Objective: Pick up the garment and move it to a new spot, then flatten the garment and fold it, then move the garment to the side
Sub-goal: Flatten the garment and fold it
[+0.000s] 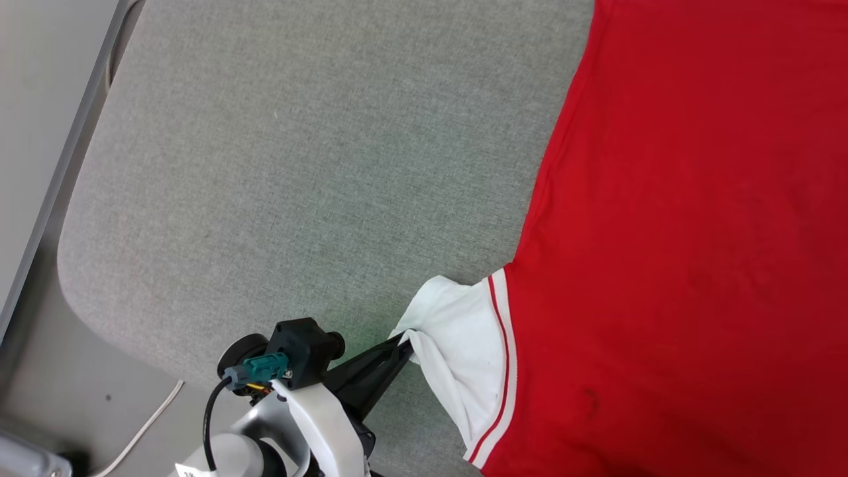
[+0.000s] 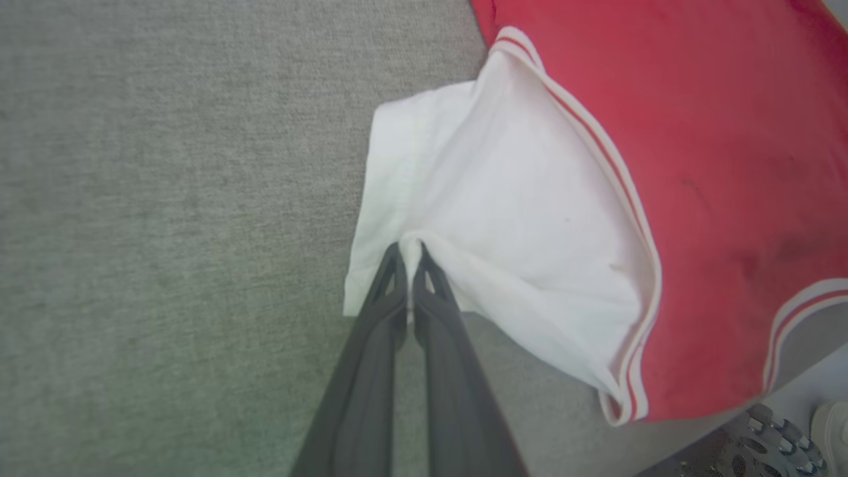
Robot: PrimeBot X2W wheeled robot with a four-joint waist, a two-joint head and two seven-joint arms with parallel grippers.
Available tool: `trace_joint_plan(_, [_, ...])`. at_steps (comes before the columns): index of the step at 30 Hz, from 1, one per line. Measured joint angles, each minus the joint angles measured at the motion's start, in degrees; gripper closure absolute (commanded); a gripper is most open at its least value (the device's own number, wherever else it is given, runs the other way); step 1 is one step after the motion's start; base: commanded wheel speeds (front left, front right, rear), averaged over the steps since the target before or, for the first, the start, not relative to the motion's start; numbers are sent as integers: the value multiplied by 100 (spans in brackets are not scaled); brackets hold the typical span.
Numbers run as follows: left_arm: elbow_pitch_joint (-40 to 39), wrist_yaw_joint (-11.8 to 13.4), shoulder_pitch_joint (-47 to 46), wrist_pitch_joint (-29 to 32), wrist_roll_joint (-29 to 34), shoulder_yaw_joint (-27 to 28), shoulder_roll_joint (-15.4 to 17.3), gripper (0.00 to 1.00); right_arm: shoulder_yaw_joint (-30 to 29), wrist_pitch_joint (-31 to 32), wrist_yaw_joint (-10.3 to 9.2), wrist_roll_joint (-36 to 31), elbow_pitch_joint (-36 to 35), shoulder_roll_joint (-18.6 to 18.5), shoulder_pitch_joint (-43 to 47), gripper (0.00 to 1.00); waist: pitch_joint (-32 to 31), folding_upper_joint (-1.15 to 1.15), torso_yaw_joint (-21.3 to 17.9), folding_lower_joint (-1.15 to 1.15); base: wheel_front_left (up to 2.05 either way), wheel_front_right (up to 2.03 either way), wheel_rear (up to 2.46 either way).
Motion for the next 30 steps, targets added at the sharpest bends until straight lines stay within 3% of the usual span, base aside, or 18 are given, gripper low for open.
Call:
trace_joint_plan(12, [99, 169, 165, 23, -102, 73, 156, 100, 298, -357, 0, 534, 42, 0, 1267, 100, -874, 0, -515, 0, 0, 0, 0])
trace_joint_plan(23, [232, 397, 680, 25, -314, 182, 357, 100, 643, -935, 0, 1495, -465, 101, 3175, 100, -1882, 0, -1234, -1, 0, 0, 0])
trace_joint_plan(30, [337, 465, 922, -62, -370, 168, 375, 100, 499, -1221, 0, 1930, -959, 94, 4424, 100, -2410, 0, -1635, -1, 0, 0, 0])
